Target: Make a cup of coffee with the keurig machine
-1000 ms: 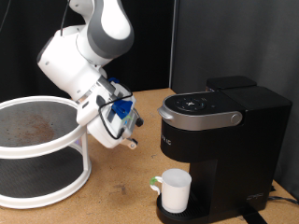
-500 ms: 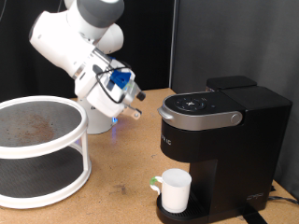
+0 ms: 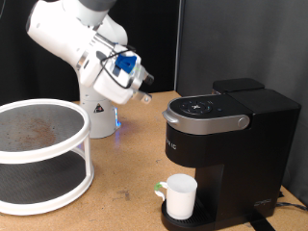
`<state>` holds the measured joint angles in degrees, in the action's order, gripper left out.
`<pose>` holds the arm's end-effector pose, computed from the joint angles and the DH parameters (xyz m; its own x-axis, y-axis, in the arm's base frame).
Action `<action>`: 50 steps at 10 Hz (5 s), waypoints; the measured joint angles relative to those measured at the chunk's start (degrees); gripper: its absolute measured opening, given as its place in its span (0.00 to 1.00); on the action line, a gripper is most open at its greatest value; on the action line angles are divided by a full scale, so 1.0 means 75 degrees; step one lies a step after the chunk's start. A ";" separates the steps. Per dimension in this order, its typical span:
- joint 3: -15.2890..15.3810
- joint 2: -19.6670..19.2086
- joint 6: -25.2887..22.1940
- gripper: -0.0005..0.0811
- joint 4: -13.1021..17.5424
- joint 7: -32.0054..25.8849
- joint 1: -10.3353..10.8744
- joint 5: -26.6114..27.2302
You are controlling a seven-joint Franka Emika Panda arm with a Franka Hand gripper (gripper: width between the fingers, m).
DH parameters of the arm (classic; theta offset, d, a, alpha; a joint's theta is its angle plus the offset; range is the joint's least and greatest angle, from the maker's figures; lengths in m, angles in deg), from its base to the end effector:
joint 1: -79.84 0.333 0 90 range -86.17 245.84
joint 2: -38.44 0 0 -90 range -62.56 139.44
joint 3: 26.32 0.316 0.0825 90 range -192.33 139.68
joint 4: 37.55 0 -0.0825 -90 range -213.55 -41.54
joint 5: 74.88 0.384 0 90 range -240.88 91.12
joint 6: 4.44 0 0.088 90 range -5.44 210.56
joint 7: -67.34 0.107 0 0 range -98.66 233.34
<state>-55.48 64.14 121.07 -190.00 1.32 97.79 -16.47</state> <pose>0.3915 -0.0388 0.3804 0.8464 0.0410 0.5310 0.4411 -0.6127 -0.6557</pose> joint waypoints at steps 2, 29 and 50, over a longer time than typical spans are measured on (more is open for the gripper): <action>0.0072 0.0489 -0.0112 1.00 0.0096 0.0047 0.0001 -0.0006; 0.2528 -0.1252 0.0222 1.00 0.3486 0.2325 -0.0014 -0.5521; 0.2659 -0.2470 0.0027 0.03 0.3319 0.1791 -0.0095 -0.5394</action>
<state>-35.54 45.62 121.27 -165.10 14.75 97.07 -56.92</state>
